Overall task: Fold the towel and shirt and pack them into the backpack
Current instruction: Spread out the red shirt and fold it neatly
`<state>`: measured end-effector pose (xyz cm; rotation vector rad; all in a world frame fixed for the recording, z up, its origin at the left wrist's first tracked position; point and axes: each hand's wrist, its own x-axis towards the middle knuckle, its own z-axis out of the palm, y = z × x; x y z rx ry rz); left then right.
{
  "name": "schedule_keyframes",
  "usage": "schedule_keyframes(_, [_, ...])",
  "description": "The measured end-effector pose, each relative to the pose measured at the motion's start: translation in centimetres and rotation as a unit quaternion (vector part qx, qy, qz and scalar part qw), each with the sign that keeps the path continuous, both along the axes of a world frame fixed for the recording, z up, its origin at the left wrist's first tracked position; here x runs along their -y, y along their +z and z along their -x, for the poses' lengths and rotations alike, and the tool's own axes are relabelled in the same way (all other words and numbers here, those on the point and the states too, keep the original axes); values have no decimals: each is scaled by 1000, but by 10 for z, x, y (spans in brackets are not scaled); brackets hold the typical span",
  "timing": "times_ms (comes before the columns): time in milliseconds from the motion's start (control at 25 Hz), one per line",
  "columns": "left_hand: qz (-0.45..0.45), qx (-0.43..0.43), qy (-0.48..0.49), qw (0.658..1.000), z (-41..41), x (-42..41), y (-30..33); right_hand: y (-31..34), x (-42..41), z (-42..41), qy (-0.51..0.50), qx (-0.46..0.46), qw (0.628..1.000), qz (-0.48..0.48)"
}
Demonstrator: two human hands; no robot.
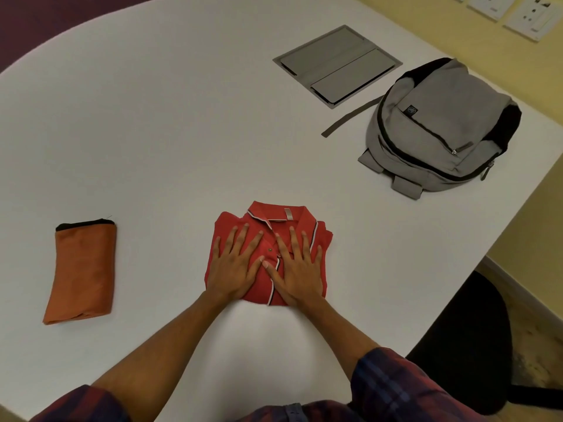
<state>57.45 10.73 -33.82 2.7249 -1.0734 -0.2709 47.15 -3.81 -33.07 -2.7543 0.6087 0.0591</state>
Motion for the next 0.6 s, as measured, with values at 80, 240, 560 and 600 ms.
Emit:
schedule_keyframes(80, [6, 9, 15, 1000, -4, -1, -1, -2, 3, -7, 17, -5, 1000, 1])
schedule_keyframes(240, [7, 23, 81, 996, -10, -4, 1, -1, 9, -33, 82, 1, 996, -18])
schedule_keyframes(560, [28, 42, -81, 995, -60, 1, 24, -3, 16, -50, 131, -11, 991, 3])
schedule_keyframes(600, [15, 39, -98, 994, -65, 1, 25, -2, 16, -49, 129, -7, 992, -1])
